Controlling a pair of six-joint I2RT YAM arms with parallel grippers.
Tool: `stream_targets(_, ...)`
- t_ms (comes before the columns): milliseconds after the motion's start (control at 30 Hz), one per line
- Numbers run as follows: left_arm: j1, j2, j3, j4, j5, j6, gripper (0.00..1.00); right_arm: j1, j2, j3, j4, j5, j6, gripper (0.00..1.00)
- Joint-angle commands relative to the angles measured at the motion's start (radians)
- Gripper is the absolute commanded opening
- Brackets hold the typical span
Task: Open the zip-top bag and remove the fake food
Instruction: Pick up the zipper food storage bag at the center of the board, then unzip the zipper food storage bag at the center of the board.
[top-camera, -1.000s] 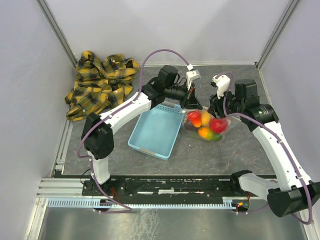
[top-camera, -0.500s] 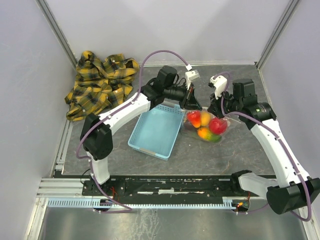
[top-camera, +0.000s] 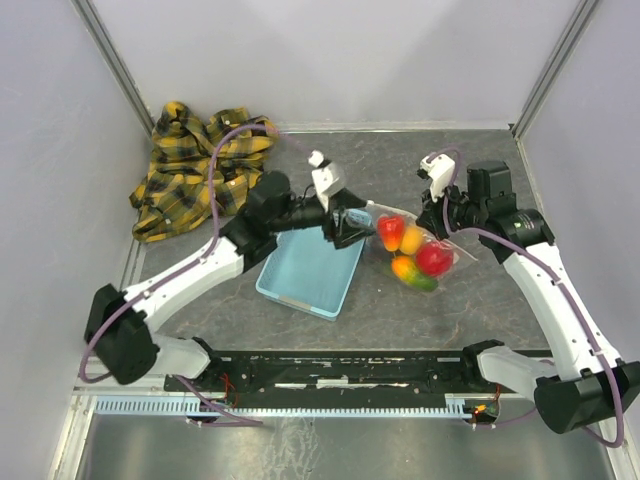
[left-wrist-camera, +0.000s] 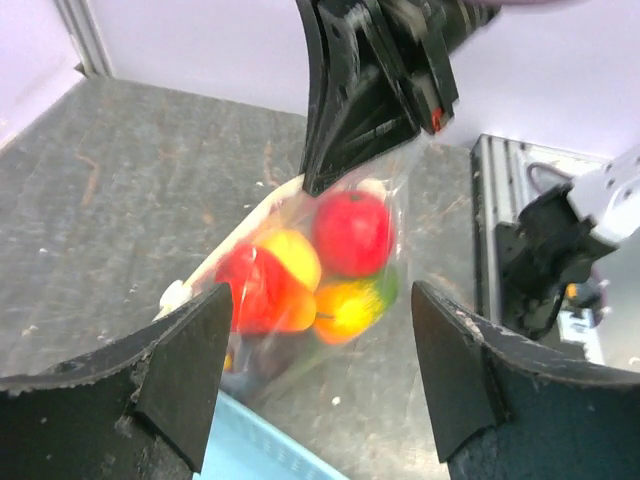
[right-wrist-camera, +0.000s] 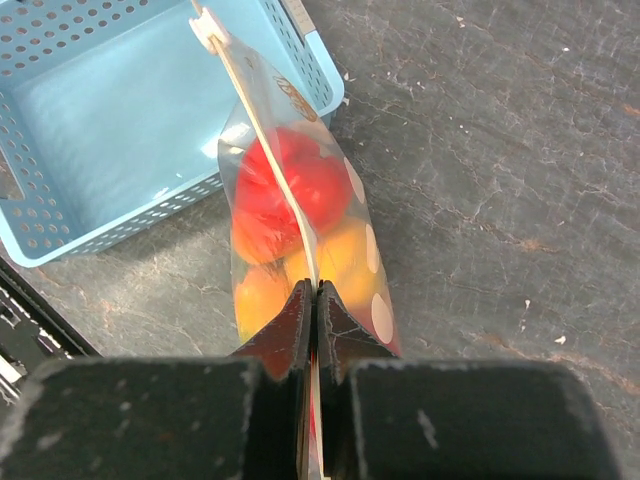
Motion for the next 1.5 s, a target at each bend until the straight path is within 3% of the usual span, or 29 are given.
stream_targets(0,0.011,-0.136,-0.248,0.300,-0.089,0.225,0.80,0.004,-0.047,-0.014,0.055,-0.015,-0.035,0.04)
stream_targets(100,0.052,-0.174,-0.351,0.392,-0.081,0.228,0.82,0.003,-0.072,-0.030,0.071,-0.040,-0.056,0.04)
stream_targets(300,0.142,-0.103,-0.416,0.679,0.177,0.110,0.81,0.007,-0.134,-0.091,0.114,-0.107,-0.161,0.05)
stream_targets(533,0.142,0.027,-0.399,0.792,0.186,0.068,0.76,0.008,-0.147,-0.059,0.098,-0.164,-0.251,0.06)
stream_targets(700,0.141,0.111,-0.384,0.930,0.236,-0.020,0.60,0.008,-0.137,-0.062,0.109,-0.195,-0.255,0.05)
stream_targets(933,0.126,0.242,-0.372,1.118,0.203,-0.182,0.54,0.008,-0.151,-0.082,0.124,-0.206,-0.258,0.05)
stream_targets(1233,0.117,0.356,-0.338,1.308,0.199,-0.336,0.28,0.008,-0.151,-0.096,0.135,-0.205,-0.263,0.05)
stream_targets(1333,0.115,0.365,-0.338,1.295,0.208,-0.346,0.28,0.008,-0.150,-0.098,0.139,-0.197,-0.263,0.05)
stream_targets(1467,0.115,0.361,-0.357,1.285,0.203,-0.343,0.37,0.008,-0.145,-0.098,0.146,-0.197,-0.260,0.04)
